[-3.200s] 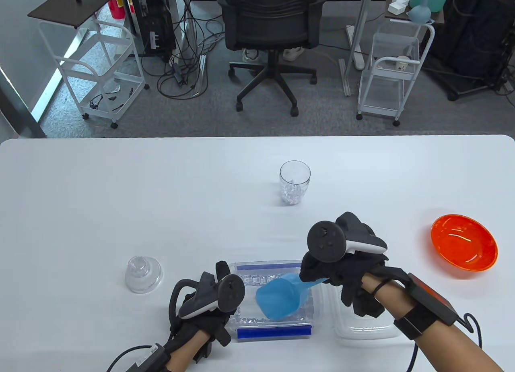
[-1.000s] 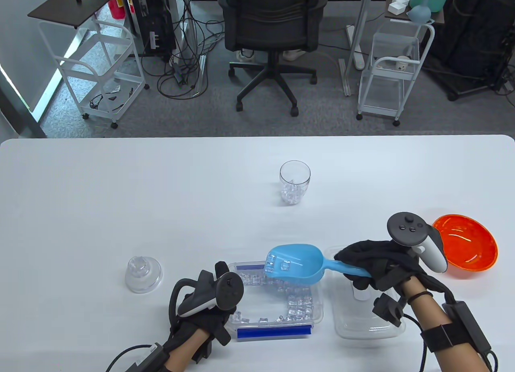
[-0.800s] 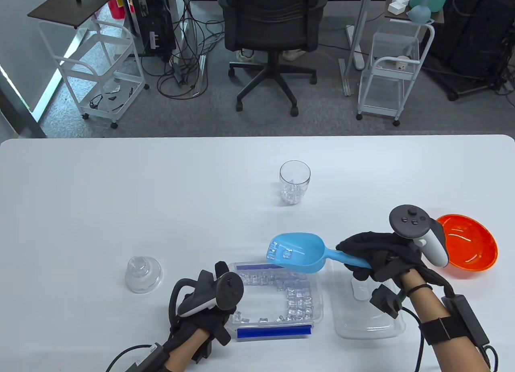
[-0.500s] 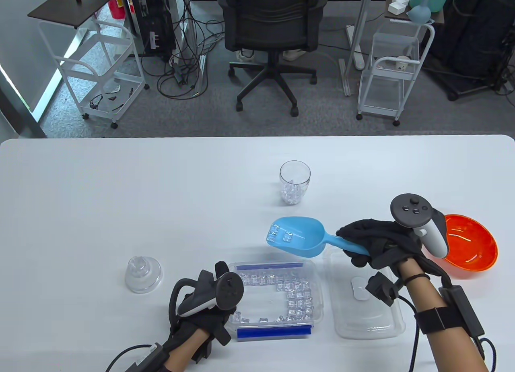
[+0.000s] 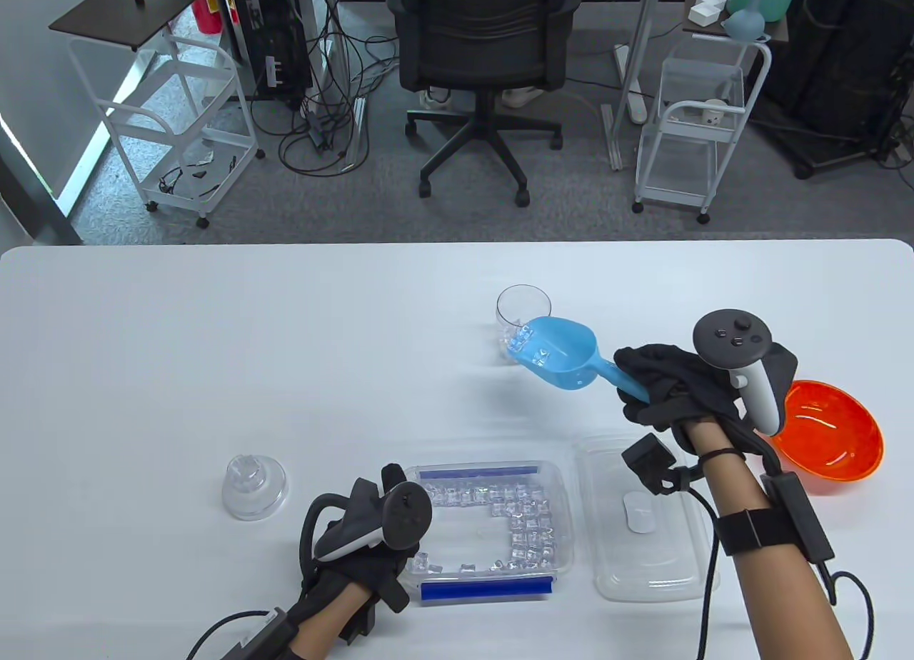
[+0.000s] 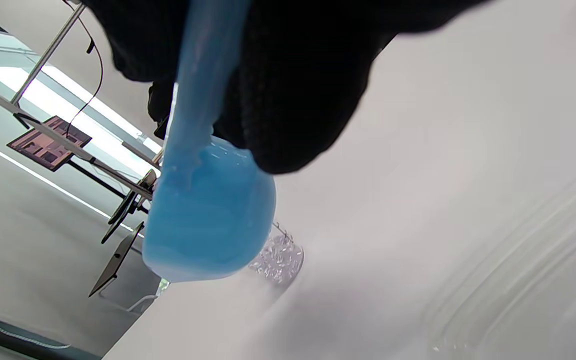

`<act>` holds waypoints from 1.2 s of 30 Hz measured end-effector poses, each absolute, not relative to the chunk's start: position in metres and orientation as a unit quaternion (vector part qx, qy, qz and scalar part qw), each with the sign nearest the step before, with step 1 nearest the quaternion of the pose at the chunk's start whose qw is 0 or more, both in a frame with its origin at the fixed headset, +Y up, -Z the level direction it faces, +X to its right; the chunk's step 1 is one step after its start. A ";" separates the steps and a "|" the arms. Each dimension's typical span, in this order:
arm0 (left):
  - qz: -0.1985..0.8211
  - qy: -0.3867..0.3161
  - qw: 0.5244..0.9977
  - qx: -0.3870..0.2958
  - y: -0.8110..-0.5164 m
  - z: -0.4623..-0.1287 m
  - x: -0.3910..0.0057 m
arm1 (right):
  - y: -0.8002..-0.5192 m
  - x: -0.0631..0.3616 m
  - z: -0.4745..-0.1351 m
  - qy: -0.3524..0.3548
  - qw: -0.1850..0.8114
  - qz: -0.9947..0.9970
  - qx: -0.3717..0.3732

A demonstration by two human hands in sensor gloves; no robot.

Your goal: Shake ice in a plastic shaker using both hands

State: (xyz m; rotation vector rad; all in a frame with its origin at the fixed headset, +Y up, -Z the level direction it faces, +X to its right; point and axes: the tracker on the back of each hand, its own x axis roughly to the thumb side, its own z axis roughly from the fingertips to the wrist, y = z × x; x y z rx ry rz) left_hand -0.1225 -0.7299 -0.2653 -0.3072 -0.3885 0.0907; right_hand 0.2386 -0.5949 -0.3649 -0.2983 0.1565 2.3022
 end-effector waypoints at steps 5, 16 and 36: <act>0.045 -0.192 0.968 -0.153 -0.730 -0.265 -0.123 | -0.591 0.229 -0.373 0.043 0.386 0.911 -0.137; 0.045 -0.193 0.968 -0.154 -0.730 -0.266 -0.123 | -0.576 0.195 -0.387 -0.012 0.248 0.958 -0.142; 0.047 -0.195 0.967 -0.156 -0.730 -0.266 -0.123 | -0.570 0.113 -0.384 -0.051 -0.206 0.976 -0.049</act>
